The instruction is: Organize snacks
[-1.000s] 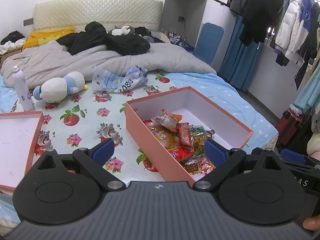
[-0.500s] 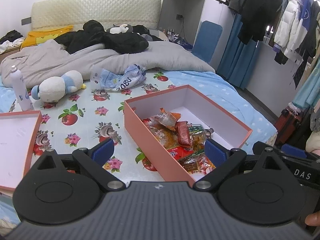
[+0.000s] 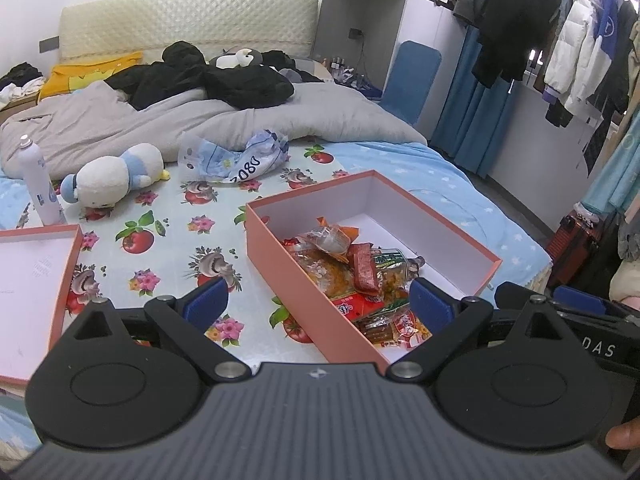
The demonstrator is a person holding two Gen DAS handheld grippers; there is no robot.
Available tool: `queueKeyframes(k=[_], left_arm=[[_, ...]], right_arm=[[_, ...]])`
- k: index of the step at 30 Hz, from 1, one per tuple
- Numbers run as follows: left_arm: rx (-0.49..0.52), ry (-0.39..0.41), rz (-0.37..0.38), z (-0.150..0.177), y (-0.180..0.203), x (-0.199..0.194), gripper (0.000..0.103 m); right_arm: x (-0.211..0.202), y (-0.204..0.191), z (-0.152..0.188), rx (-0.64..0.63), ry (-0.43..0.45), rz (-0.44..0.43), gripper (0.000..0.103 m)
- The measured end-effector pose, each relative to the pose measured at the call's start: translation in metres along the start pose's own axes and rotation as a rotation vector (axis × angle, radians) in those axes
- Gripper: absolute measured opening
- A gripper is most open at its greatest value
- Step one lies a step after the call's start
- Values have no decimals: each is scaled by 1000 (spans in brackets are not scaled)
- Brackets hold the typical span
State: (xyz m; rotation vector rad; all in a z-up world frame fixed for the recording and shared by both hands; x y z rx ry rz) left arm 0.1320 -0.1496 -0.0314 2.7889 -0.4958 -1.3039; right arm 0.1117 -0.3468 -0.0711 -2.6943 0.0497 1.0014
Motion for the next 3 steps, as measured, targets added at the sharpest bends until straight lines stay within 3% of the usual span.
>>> queueKeyframes(k=[3], left_arm=[[5,3,0,0,0,-2,99]], right_arm=[[-1,-1,2,2,-3,-2,103]])
Point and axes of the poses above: each gripper's, at about its wrist camera, not at the fingertips, and x roughly the way its jaws point, y to its right, z to its underside, the point moved 9 cm from there along x, roughly the way its jaws point, and after that the axes turned 10 degrees about -y, right-handed, at the moved point
